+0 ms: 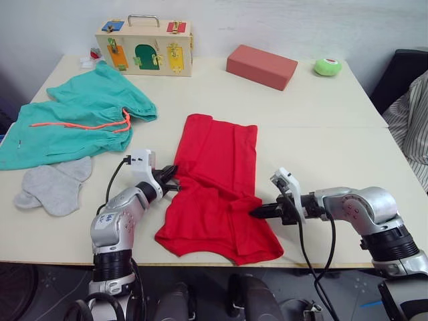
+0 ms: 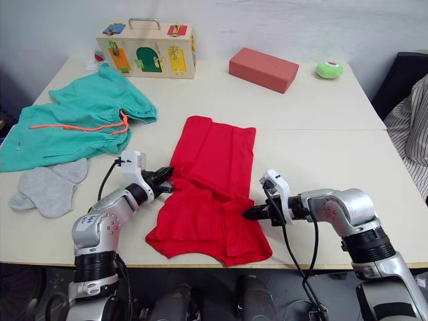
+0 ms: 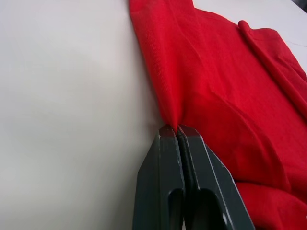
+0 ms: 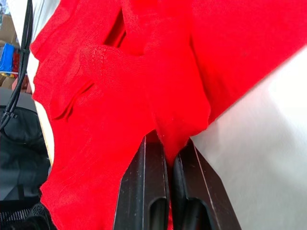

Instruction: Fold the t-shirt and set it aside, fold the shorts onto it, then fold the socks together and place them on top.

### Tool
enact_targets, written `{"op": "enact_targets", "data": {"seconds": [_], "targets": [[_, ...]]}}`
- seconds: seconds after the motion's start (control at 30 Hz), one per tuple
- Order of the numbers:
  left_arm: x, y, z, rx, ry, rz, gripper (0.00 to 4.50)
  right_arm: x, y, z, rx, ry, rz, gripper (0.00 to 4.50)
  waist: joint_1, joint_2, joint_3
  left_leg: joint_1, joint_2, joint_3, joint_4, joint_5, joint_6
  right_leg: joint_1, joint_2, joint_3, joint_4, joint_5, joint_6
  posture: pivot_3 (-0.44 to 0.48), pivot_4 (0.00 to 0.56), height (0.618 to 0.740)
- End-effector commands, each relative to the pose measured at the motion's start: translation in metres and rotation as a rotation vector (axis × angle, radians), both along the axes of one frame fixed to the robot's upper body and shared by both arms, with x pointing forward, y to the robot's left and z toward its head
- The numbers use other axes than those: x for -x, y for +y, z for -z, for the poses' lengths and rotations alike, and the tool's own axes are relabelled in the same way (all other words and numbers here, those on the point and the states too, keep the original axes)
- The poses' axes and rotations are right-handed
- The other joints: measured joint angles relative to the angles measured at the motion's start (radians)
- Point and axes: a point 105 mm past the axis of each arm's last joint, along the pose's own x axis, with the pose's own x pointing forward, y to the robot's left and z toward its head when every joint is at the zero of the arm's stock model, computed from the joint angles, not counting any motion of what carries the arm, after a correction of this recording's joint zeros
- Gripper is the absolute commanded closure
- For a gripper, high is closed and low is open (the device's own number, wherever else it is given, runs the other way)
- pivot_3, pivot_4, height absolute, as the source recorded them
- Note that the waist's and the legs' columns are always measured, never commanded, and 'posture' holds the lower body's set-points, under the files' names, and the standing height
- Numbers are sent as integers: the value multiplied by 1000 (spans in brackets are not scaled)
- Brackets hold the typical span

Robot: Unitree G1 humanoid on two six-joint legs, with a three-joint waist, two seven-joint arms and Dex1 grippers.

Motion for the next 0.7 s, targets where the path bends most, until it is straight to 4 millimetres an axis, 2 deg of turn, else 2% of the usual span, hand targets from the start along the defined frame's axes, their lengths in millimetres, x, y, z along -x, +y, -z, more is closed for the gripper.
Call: {"op": "enact_targets", "data": {"seconds": [0.03,0.1,0.2,0.3,0.37,0.5,0.57,0.63,0.7], "targets": [[6,5,-11,-29,-61,27,4480,-6,-15,8,62,-1,42,4500,0,0,0,0,0,0,0,0,0,0,0,0,0,0,0,0,150,740],[10,1,-8,-42,-46,95,4480,3,-12,4,39,8,-19,4500,2,0,0,0,0,0,0,0,0,0,0,0,0,0,0,0,150,740],[16,13,-6,-117,-39,142,4480,4,-7,-11,-59,-40,-25,4500,8,0,0,0,0,0,-1,0,0,0,-1,0,-1,0,0,0,150,740],[24,23,-1,-274,-44,260,3901,13,-12,-27,-117,-72,-48,3792,18,2,1,-2,0,0,-2,0,-1,-2,0,-1,-1,0,0,0,150,740],[33,40,-10,-412,-142,323,3330,22,-30,-32,-29,-208,-75,3154,23,4,2,-3,0,0,-2,-1,-1,-4,0,-1,-2,0,0,0,150,740],[49,58,-17,-570,-231,428,2178,35,-59,-37,104,-373,-141,1866,31,4,2,-5,0,0,-2,-2,-1,-4,-1,-2,-6,0,0,0,150,740],[57,65,-18,-665,-282,488,1555,30,-68,-45,137,-526,-154,1189,31,4,2,-4,0,0,-2,-3,0,-3,-1,-2,-7,0,0,0,150,740],[65,67,-16,-781,-345,579,884,16,-76,-54,189,-753,-147,442,25,4,2,-4,0,0,-2,-3,0,-3,-1,-2,-7,0,0,0,150,740],[75,68,-7,-916,-394,710,327,7,-84,-54,293,-925,-193,0,23,5,3,-3,0,1,-3,-4,-1,-3,-1,-2,-6,0,0,0,150,740]]}}
